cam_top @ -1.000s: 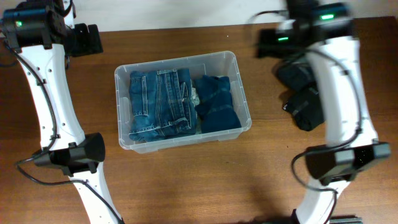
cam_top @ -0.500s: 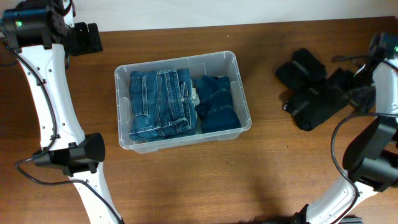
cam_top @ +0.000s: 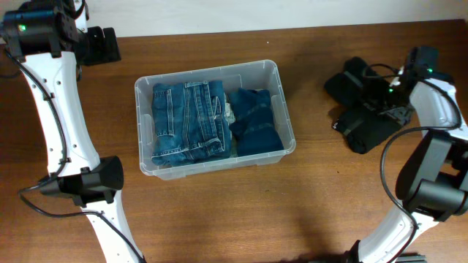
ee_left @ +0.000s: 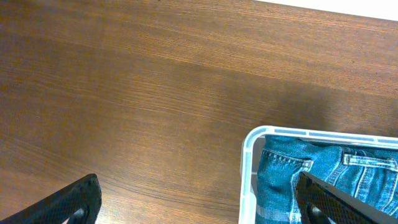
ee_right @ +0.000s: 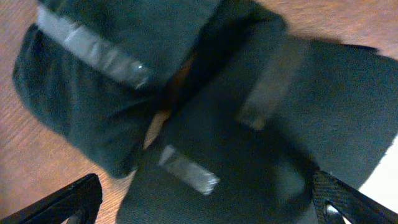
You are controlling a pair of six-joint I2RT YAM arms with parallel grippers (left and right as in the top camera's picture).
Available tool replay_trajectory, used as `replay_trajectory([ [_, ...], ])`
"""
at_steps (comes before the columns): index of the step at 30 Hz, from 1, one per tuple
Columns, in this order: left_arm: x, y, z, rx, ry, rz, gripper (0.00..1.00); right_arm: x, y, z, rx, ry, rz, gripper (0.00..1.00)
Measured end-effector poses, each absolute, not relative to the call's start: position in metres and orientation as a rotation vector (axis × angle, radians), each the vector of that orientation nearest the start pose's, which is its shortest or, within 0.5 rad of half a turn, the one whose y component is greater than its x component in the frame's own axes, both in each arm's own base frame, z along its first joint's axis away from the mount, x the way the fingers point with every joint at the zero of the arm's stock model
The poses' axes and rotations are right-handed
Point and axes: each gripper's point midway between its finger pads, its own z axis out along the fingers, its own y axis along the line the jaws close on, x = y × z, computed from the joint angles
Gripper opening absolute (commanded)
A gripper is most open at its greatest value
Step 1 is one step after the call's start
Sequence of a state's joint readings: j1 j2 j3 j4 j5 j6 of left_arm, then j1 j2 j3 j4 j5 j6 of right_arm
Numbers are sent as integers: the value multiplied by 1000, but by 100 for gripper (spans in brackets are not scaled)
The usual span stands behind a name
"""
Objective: Pack container
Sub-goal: 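Move the right gripper to the black garment and grasp it, then lower the black garment into the bin with the right gripper and release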
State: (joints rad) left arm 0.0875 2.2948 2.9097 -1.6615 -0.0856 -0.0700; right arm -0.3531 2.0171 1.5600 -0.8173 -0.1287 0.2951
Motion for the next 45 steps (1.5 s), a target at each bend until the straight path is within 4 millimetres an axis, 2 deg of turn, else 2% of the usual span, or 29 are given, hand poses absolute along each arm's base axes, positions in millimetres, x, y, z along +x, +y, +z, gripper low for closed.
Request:
replay_trajectory([
  [4, 480, 57, 289, -236, 2606, 118, 99, 432, -122, 61, 828, 2734, 163, 99],
  [9, 479, 57, 289, -236, 2610, 118, 99, 407, -122, 46, 903, 2837, 95, 100],
  [11, 479, 57, 289, -236, 2610, 118, 99, 396, -124, 43, 931, 2874, 56, 90],
  [13, 479, 57, 289, -236, 2612, 119, 99, 389, -125, 41, 948, 2898, 33, 54],
  [14, 479, 57, 289, -236, 2612, 118, 99, 388, -125, 41, 960, 2901, 28, 42],
  [18, 479, 57, 289, -236, 2612, 118, 99, 382, -126, 40, 975, 2916, 8, 9],
  [20, 479, 57, 289, -236, 2612, 118, 99, 380, -126, 40, 976, 2926, 0, 4],
  [24, 479, 57, 289, -236, 2612, 118, 99, 376, -125, 41, 966, 2945, 0, 4],
  [27, 479, 57, 288, -236, 2612, 118, 99, 363, -120, 49, 958, 3016, 1, 4],
  [29, 478, 57, 288, -236, 2613, 118, 99, 361, -119, 62, 939, 3046, 10, 4],
  [31, 478, 57, 288, -236, 2613, 119, 99, 368, -115, 80, 877, 3050, 59, 4],
  [32, 478, 57, 288, -236, 2613, 118, 99, 378, -112, 98, 811, 3026, 112, 4],
  [34, 479, 57, 289, -236, 2612, 118, 99, 386, -102, 128, 701, 3018, 196, 4],
  [36, 478, 57, 288, -235, 2615, 119, 99, 398, -82, 173, 502, 2975, 286, 4],
  [37, 478, 57, 288, -234, 2615, 120, 99, 406, -68, 197, 371, 2939, 306, 4],
  [40, 478, 57, 288, -233, 2616, 120, 99, 419, -27, 241, 65, 2843, 327, 4],
  [42, 478, 57, 288, -233, 2616, 119, 99, 423, 10, 261, -155, 2782, 322, 4],
  [45, 478, 57, 288, -233, 2616, 120, 99, 420, 66, 270, -407, 2735, 325, 4],
])
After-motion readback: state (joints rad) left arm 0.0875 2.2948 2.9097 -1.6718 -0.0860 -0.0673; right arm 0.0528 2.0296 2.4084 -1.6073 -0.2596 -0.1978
